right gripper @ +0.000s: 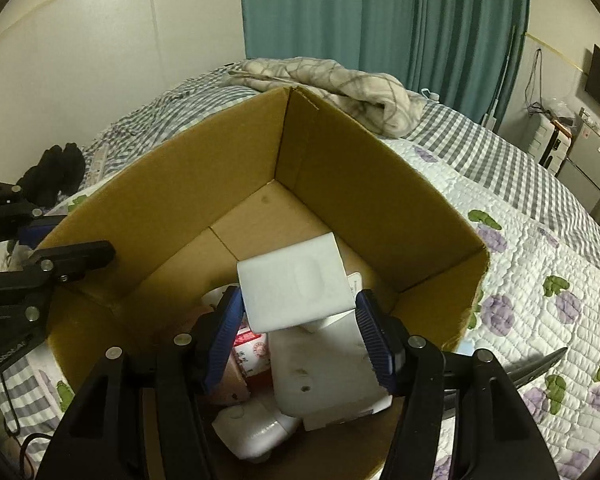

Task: Organize rigid objects
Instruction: 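Carry the white charger brick into the box with the right gripper and release, then reach the right gripper to the black TV remote and grasp its end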

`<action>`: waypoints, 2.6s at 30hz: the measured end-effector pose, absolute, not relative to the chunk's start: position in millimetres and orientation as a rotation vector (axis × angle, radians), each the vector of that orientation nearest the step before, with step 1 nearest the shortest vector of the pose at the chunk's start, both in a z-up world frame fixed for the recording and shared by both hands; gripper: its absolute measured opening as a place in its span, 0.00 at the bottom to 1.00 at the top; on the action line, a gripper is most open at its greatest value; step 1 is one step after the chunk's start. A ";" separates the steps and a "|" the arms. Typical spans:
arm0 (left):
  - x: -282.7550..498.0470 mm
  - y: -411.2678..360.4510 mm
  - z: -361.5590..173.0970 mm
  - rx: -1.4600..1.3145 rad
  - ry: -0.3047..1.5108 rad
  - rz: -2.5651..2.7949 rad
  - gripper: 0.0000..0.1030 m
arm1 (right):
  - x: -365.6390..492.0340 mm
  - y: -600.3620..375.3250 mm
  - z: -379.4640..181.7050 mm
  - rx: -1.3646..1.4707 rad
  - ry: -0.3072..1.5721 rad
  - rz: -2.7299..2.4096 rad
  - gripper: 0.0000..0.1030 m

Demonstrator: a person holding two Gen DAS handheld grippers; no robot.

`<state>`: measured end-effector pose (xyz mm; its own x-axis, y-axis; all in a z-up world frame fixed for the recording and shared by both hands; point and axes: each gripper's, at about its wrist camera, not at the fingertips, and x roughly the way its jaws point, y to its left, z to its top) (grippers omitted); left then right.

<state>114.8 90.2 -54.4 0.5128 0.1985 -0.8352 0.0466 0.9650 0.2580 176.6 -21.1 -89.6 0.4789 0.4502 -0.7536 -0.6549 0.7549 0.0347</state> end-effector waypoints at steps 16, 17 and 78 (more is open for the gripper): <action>115.5 89.3 -55.7 0.267 1.030 0.095 0.13 | 168.0 -144.3 4.6 -0.200 0.664 0.331 0.91; 114.9 89.3 -55.3 0.266 1.031 0.095 0.13 | 169.0 -154.5 5.1 -0.191 0.669 0.304 0.91; 112.8 90.2 -55.1 0.264 1.027 0.095 0.13 | 235.6 -193.2 -173.8 0.085 1.125 0.083 0.62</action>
<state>112.8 90.2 -55.1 0.5164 0.2014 -0.8323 0.0450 0.9642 0.2613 235.6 -193.2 -173.8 0.4288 0.1093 -0.8968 -0.0236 0.9937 0.1098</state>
